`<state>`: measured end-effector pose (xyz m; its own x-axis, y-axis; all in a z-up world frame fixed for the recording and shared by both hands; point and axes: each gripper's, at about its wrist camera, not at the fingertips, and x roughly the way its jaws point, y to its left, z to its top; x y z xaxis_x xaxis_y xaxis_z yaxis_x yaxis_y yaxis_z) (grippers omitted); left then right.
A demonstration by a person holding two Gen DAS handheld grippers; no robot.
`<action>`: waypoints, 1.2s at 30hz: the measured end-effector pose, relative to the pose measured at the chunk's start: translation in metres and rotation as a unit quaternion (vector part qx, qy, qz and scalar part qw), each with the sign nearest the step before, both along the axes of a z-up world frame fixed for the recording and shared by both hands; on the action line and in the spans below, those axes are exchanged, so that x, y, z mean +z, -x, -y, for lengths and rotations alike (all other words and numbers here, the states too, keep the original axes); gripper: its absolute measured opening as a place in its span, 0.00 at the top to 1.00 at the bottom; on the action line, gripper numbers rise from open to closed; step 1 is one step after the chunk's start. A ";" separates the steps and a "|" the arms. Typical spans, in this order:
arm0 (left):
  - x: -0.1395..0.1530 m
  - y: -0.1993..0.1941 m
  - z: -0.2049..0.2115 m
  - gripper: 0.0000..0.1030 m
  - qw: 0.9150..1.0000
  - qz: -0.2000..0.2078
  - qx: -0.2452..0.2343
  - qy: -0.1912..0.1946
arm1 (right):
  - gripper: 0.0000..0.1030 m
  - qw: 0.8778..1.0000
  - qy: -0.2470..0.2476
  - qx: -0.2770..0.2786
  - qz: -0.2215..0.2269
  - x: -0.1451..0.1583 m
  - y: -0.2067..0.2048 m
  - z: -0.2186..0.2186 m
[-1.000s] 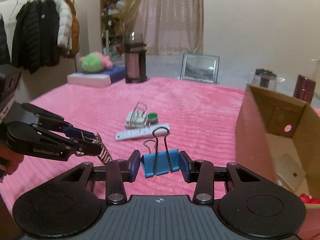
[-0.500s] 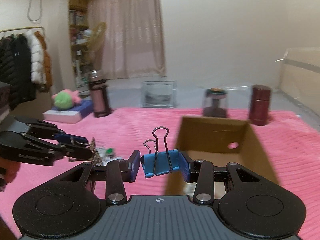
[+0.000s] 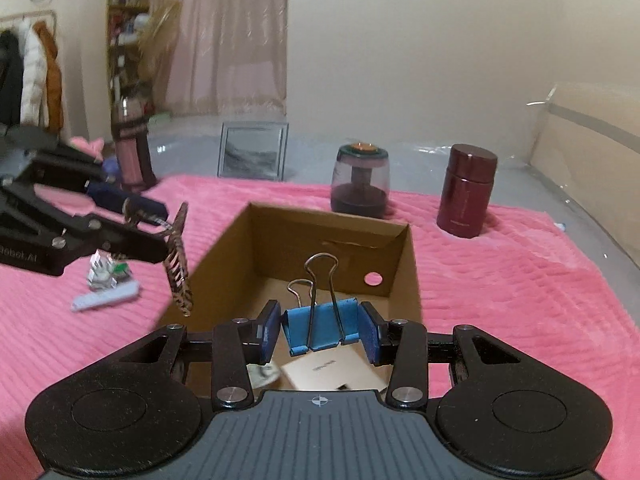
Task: Organize rigid objects
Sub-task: 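Carry the binder clip and hair claw over the cardboard box with both tools, then open both tools to drop the binder clip and hair claw into the box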
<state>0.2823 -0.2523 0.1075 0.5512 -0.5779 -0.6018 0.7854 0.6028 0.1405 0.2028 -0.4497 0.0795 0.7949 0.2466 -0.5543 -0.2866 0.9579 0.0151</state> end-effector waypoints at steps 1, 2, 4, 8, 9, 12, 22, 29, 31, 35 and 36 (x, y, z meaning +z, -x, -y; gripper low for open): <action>-0.005 -0.009 0.005 0.75 1.000 -0.002 -0.003 -0.009 | 0.63 1.000 0.006 0.008 -0.004 -0.003 -0.006 0.001; -0.009 -0.017 0.009 0.75 1.000 -0.005 -0.005 -0.017 | 0.63 1.000 0.017 0.018 -0.009 -0.008 -0.015 0.001; -0.018 -0.031 0.016 0.75 0.999 -0.007 -0.010 -0.037 | 0.63 0.999 0.033 0.034 -0.019 -0.015 -0.030 0.001; -0.036 -0.059 0.031 0.75 0.997 -0.009 -0.023 -0.078 | 0.63 0.994 0.074 0.075 -0.035 -0.030 -0.060 0.000; -0.041 -0.064 0.035 0.75 0.996 -0.009 -0.029 -0.087 | 0.63 0.992 0.083 0.086 -0.040 -0.033 -0.067 -0.001; -0.053 -0.080 0.045 0.75 0.993 -0.012 -0.045 -0.112 | 0.63 0.984 0.115 0.123 -0.053 -0.042 -0.086 -0.005; -0.093 -0.110 0.068 0.75 0.973 -0.019 -0.081 -0.214 | 0.62 0.954 0.211 0.191 -0.095 -0.077 -0.135 -0.024; -0.113 -0.120 0.077 0.75 0.963 -0.034 -0.090 -0.253 | 0.62 0.945 0.225 0.206 -0.119 -0.090 -0.158 -0.031; -0.116 -0.121 0.078 0.75 0.961 -0.036 -0.092 -0.259 | 0.62 0.944 0.225 0.208 -0.123 -0.092 -0.161 -0.032; -0.124 -0.122 0.080 0.75 0.956 -0.043 -0.093 -0.274 | 0.63 0.942 0.226 0.211 -0.131 -0.098 -0.168 -0.035; -0.125 -0.123 0.080 0.75 0.955 -0.044 -0.093 -0.277 | 0.62 0.941 0.226 0.212 -0.134 -0.098 -0.169 -0.036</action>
<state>0.4057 -0.3323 -0.0179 0.4031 -0.2392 -0.8834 0.8951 0.3041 0.3261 0.3722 -0.4140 -0.0186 0.4956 0.2014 -0.8448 -0.6883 0.6843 -0.2407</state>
